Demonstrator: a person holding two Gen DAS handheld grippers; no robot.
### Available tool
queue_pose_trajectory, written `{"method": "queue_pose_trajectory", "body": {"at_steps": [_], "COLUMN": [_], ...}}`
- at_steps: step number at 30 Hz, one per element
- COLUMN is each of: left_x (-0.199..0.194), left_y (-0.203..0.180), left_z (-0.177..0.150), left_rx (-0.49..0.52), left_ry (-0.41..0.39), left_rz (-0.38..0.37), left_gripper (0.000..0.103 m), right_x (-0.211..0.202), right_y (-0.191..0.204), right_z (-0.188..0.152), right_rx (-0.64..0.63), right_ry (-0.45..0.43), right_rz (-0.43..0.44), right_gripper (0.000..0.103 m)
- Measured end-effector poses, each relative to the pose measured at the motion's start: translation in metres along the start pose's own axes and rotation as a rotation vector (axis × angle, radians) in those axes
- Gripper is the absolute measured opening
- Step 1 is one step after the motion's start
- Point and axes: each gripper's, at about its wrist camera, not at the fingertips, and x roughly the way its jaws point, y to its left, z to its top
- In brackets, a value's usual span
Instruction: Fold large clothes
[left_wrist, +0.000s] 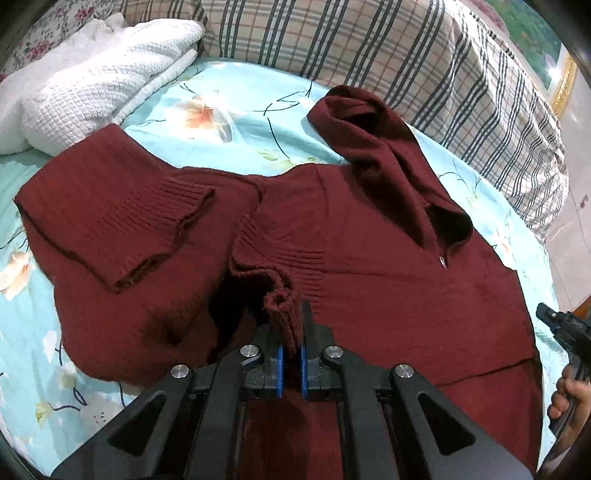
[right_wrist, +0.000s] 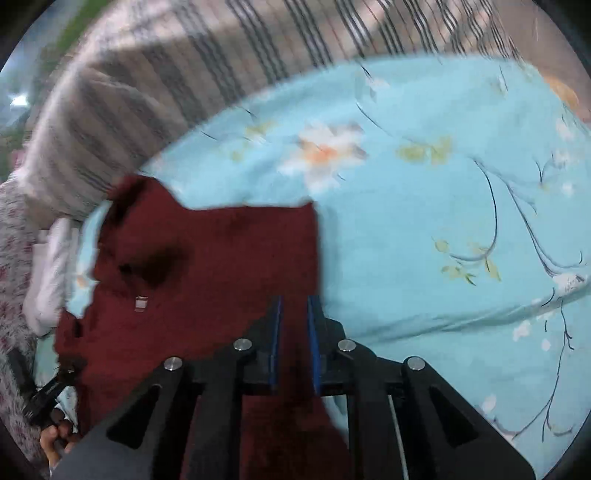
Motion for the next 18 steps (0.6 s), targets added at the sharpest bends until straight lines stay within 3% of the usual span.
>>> {"method": "queue_pose_trajectory", "body": {"at_steps": [2, 5, 7, 10, 13, 15, 18], "left_x": [-0.001, -0.01, -0.027, -0.054, -0.067, -0.068, -0.057], "left_y": [-0.001, 0.004, 0.014, 0.029, 0.038, 0.039, 0.037], "left_z": [0.0, -0.002, -0.005, -0.003, 0.007, 0.014, 0.026], "left_rx": [0.001, -0.008, -0.016, -0.002, 0.026, 0.059, 0.12], "left_ry": [0.001, 0.005, -0.007, -0.053, -0.076, -0.084, -0.062], "left_rz": [0.0, -0.006, -0.007, 0.047, 0.075, 0.115, 0.156], "left_gripper": [0.006, 0.011, 0.012, 0.014, 0.035, 0.058, 0.063], "right_x": [0.012, 0.036, 0.027, 0.007, -0.011, -0.016, -0.015], "right_y": [0.011, 0.003, -0.005, 0.005, 0.025, 0.038, 0.058], "right_z": [-0.009, -0.022, -0.022, -0.022, -0.031, -0.041, -0.052], "right_rx": [-0.033, -0.029, 0.038, 0.02, 0.004, -0.017, -0.026], "right_ry": [0.073, 0.171, 0.148, 0.11, 0.093, 0.1, 0.13], "right_rz": [0.052, -0.026, 0.016, 0.023, 0.103, 0.139, 0.186], "right_gripper": [0.015, 0.015, 0.015, 0.016, 0.03, 0.032, 0.032]}}
